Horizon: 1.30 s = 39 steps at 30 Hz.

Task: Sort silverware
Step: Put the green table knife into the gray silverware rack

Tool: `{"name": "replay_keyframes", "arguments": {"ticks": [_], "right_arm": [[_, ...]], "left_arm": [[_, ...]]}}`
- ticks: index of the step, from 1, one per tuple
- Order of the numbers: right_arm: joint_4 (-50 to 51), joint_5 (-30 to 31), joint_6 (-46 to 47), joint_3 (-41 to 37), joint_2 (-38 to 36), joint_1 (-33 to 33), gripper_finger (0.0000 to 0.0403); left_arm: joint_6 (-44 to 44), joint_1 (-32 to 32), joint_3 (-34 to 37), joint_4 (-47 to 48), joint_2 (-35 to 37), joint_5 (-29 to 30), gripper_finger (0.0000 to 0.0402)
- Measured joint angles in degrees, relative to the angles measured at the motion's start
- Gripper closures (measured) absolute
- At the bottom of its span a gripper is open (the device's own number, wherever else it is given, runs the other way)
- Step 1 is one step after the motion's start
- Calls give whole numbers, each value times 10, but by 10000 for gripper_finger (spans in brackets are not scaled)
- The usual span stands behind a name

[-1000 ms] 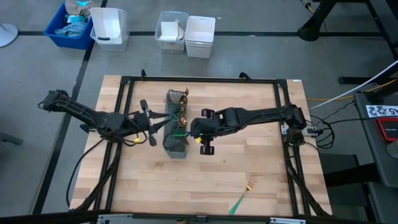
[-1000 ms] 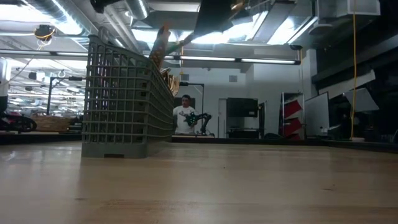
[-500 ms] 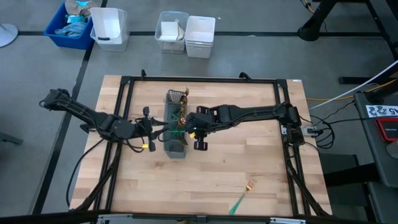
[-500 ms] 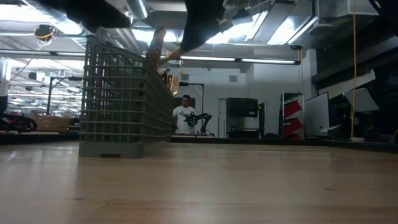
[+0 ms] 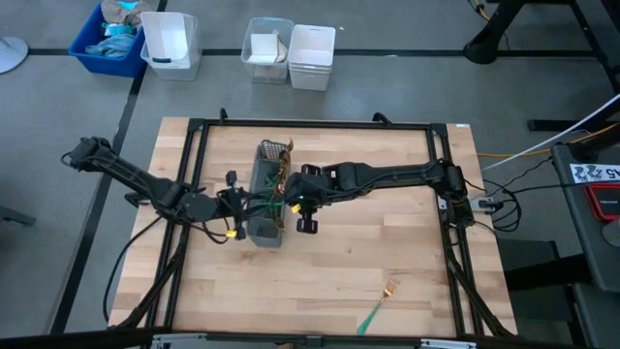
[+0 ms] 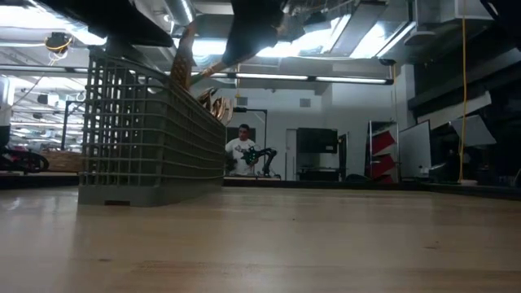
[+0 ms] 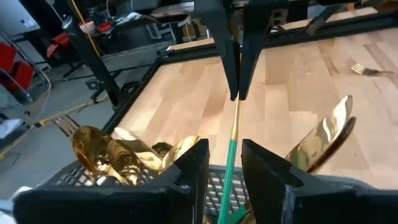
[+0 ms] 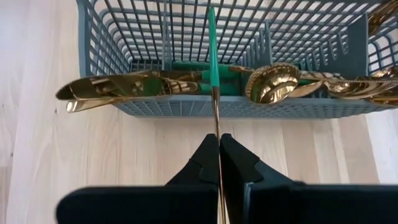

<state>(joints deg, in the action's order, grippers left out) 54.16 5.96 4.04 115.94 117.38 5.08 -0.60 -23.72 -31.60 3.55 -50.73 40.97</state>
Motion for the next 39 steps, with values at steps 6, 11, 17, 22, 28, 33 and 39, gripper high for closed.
{"name": "replay_keyframes", "arguments": {"ticks": [6,11,17,22,28,33,39], "right_arm": [[11,-1,0,0,0,0,400],[13,-1,1,0,0,1,400],[12,-1,1,0,0,1,400],[11,-1,1,0,0,1,400],[-13,-1,1,0,0,1,400],[-19,-1,2,0,0,1,400],[-11,4,2,0,-1,1,400]], "left_arm": [[-11,-30,-12,9,59,76,314],[72,-44,-12,94,108,177,314],[315,-44,-12,290,123,204,314],[492,-44,-12,379,86,183,314],[495,-43,-12,317,-4,162,314],[485,-43,-13,266,-72,182,314],[485,-42,-13,224,-99,186,314]]}}
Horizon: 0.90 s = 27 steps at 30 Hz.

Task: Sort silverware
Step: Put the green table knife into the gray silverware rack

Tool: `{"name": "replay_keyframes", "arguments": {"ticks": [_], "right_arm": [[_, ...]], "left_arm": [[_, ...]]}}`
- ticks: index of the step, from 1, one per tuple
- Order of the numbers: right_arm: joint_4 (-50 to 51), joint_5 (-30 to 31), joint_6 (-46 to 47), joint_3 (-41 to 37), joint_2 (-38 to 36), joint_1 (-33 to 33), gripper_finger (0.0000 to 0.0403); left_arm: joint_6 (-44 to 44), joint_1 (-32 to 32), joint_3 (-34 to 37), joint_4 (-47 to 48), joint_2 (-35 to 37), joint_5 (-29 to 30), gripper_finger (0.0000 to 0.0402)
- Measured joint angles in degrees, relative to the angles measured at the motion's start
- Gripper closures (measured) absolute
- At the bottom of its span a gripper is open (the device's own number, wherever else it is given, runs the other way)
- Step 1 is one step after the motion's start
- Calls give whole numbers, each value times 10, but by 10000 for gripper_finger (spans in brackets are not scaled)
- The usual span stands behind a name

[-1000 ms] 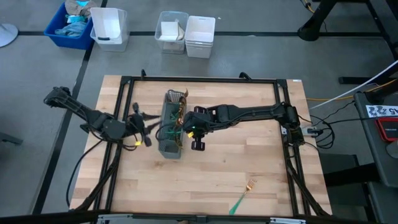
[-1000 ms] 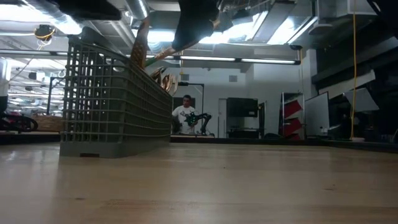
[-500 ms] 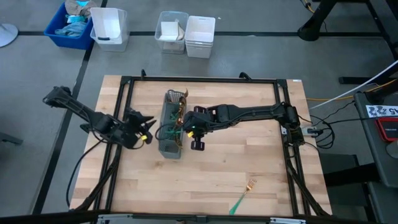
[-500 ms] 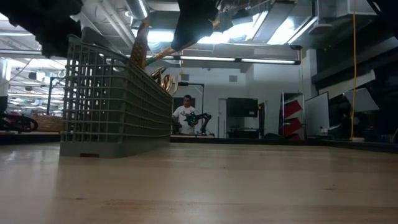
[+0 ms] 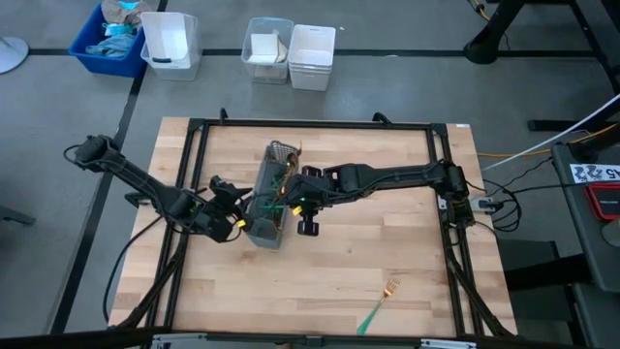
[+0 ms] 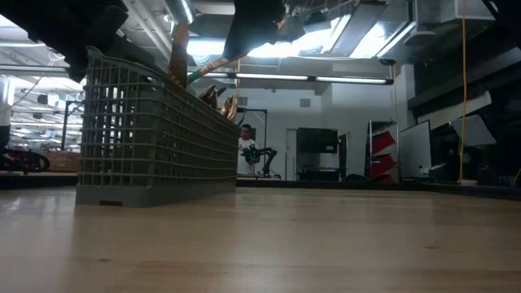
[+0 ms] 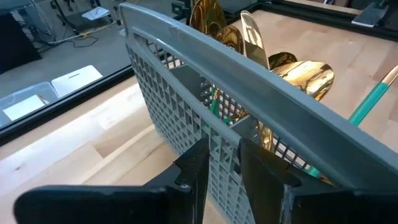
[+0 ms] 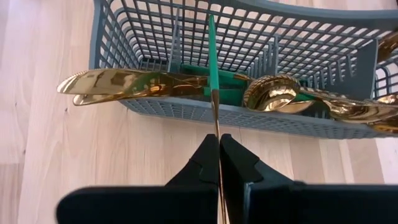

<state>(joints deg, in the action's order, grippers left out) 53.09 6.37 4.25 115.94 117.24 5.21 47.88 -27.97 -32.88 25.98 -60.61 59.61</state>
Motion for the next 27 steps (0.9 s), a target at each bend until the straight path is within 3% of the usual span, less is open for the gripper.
{"name": "replay_keyframes", "arguments": {"ticks": [27], "right_arm": [[78,-30,30,1,1,0,400]], "left_arm": [[-33,-1,2,-60,-5,-32,314]]}}
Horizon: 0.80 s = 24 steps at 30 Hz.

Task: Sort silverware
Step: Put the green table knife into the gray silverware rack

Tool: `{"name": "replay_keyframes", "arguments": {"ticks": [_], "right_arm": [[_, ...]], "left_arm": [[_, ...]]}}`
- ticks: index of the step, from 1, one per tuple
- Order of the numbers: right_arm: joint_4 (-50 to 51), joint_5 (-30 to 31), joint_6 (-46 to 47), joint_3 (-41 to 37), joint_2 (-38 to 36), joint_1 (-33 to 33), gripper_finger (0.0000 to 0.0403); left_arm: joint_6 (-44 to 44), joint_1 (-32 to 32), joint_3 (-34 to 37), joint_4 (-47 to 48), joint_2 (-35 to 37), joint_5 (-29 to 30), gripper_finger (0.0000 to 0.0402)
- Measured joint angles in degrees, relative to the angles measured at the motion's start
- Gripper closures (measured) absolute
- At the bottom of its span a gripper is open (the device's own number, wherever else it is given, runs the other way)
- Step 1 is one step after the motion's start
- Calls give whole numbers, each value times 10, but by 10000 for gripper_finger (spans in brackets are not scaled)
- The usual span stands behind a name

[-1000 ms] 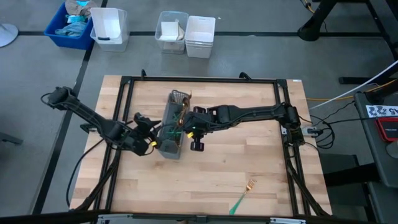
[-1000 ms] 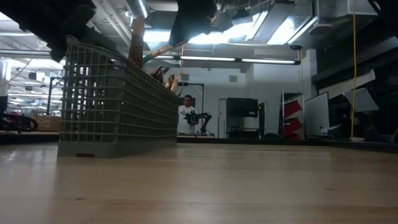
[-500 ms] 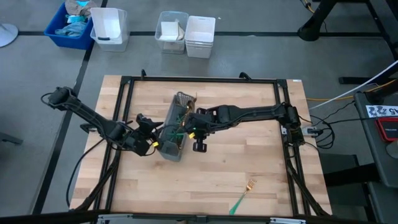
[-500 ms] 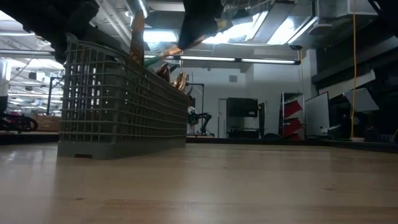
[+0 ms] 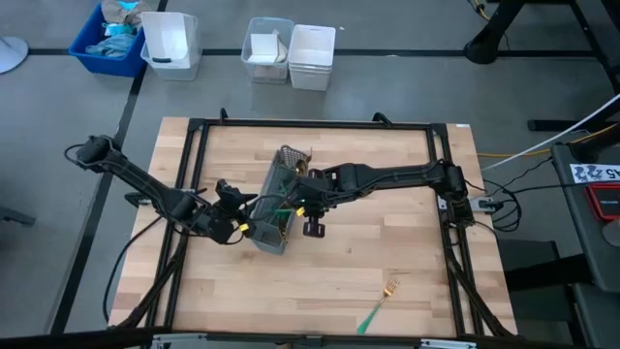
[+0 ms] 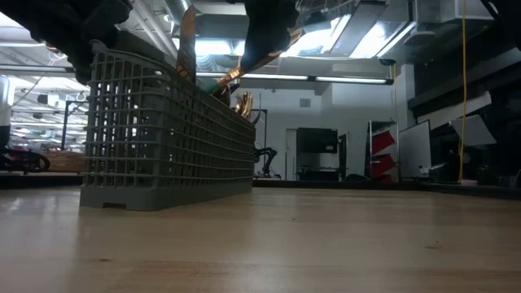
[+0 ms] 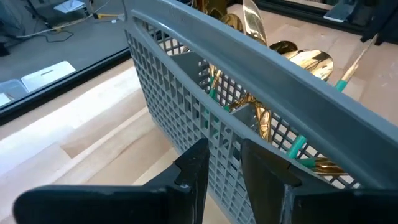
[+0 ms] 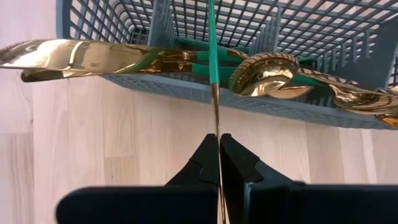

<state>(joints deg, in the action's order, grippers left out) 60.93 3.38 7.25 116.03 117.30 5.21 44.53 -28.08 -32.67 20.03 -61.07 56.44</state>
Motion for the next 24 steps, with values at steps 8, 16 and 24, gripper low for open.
{"name": "replay_keyframes", "arguments": {"ticks": [8,16,24], "right_arm": [[-1,-2,0,-1,0,-1,400],[1,-2,0,-1,0,-1,400],[-21,1,-1,-1,0,-1,382]], "left_arm": [[-6,1,-1,-81,-58,16,314],[16,4,-2,-95,-76,20,314],[12,5,-1,-104,-78,14,314]]}}
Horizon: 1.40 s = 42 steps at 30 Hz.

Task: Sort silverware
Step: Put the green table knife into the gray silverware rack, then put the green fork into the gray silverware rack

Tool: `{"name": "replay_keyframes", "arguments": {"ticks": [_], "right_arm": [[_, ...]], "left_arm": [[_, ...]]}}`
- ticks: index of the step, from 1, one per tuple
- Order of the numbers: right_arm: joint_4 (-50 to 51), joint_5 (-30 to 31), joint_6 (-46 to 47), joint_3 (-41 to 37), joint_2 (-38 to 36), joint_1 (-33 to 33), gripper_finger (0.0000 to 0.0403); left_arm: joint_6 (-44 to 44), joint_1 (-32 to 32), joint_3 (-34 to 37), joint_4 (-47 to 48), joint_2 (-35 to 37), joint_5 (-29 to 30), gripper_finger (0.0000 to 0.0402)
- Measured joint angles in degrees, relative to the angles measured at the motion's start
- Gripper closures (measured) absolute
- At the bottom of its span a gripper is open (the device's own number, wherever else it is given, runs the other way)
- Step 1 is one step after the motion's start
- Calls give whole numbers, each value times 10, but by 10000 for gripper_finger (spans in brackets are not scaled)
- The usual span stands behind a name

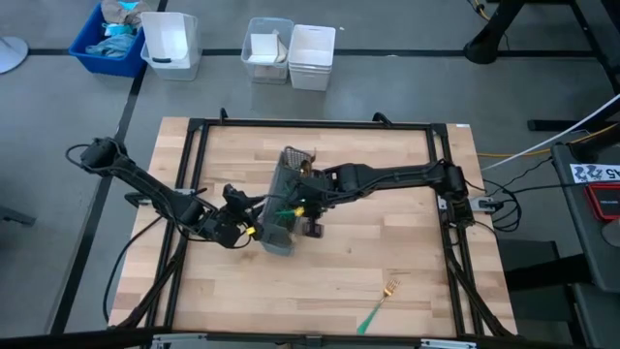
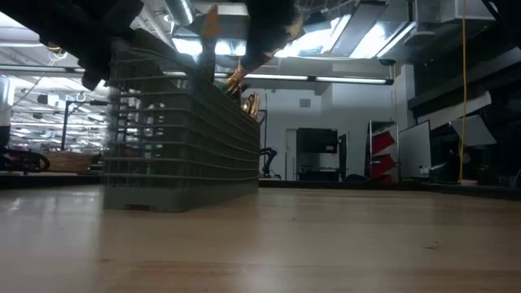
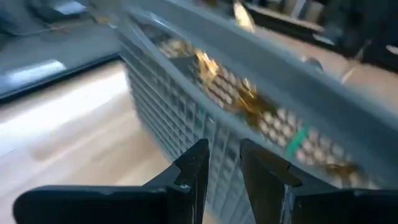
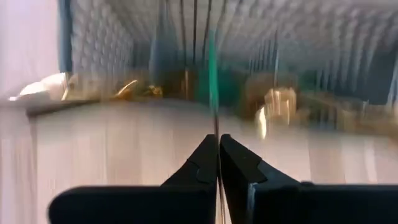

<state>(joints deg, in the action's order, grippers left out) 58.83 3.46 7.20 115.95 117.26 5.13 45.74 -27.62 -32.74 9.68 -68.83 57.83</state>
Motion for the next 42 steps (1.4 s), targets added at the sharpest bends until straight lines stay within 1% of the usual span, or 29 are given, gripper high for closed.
{"name": "replay_keyframes", "arguments": {"ticks": [1,2,3,5,10,14,18,21,24,29,32,34,37,42], "right_arm": [[-31,0,0,1,1,0,375],[-33,1,0,0,1,0,368],[-28,1,0,-2,1,0,362],[-73,1,-1,-2,2,0,350],[-100,4,-1,-2,1,0,329],[-103,8,-1,11,1,0,325],[-71,-6,-1,54,1,1,325],[-26,-38,3,96,1,5,325],[27,-87,32,132,1,16,325],[102,-169,108,149,0,50,325],[144,-180,178,144,0,83,325],[164,-164,234,133,0,111,325],[186,-123,333,118,1,154,325],[187,-60,559,81,0,228,325]], "left_arm": [[-4,0,0,-5,-2,-16,314],[-7,1,1,-1,-6,-22,314],[-9,1,3,8,-8,-26,314],[-18,1,2,-5,-7,-21,314],[-14,5,2,-5,-20,-28,314],[-15,6,1,-2,-20,-31,314],[-43,6,1,-1,-19,-30,314],[-60,3,1,1,-18,-30,314],[-82,-4,1,3,-11,-30,314],[-114,-19,1,5,23,-28,314],[-134,-32,1,6,48,-28,314],[-148,-41,1,7,63,-28,314],[-165,-54,1,8,82,-28,314],[-183,-70,1,8,101,-28,314]]}}
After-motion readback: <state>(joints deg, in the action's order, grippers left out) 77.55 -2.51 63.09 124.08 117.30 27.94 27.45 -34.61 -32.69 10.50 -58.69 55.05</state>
